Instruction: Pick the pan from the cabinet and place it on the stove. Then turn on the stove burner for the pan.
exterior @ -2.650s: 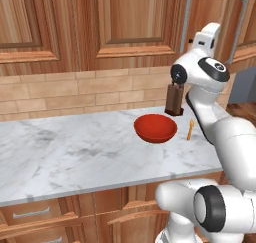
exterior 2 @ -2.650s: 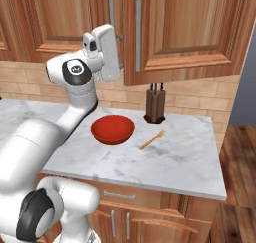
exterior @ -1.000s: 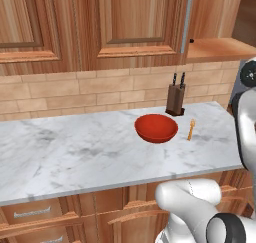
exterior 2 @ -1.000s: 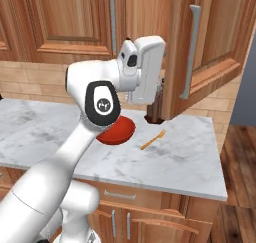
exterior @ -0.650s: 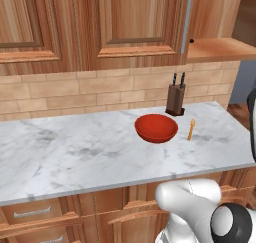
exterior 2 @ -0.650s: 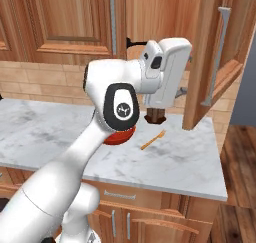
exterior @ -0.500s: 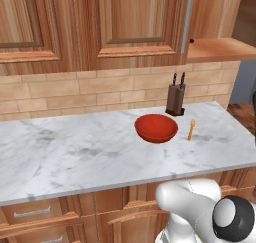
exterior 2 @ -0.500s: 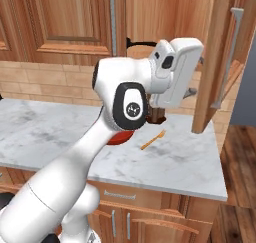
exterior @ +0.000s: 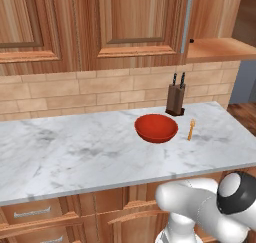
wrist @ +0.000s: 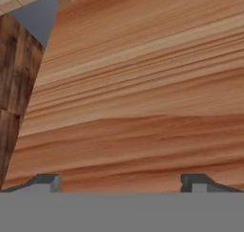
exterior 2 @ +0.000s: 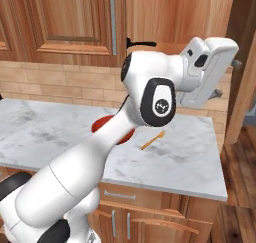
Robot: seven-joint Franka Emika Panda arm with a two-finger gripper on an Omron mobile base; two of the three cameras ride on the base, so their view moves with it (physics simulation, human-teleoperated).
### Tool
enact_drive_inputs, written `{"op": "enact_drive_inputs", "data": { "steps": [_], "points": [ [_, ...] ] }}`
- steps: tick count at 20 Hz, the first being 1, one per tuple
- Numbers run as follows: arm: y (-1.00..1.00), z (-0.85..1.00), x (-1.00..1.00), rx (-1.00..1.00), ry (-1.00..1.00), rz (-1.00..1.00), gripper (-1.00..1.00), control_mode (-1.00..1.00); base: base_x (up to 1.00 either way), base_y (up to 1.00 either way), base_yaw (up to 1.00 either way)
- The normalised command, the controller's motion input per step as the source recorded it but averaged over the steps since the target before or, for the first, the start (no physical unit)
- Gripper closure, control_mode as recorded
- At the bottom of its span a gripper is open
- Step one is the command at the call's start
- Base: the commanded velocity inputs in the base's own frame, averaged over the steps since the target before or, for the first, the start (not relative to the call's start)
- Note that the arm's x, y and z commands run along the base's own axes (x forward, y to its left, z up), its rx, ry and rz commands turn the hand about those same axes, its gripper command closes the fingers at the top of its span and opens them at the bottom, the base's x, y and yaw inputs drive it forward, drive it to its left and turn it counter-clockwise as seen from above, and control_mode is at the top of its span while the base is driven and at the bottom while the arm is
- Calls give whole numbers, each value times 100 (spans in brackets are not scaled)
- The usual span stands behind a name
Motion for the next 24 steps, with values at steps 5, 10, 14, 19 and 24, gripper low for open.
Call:
{"op": "enact_drive_inputs", "data": {
  "steps": [5,10,14,19,24],
  "points": [
    [-39,-9,4,5,0,-3,-100,-100,0,0,0],
    [-10,-6,-27,2,-3,2,-100,-100,0,0,0],
    [65,-15,-30,4,-18,2,-100,-100,0,0,0],
    [99,-7,-3,3,-16,0,-100,-100,0,0,0],
    [100,0,0,3,-15,0,-100,-100,0,0,0]
  ]
}}
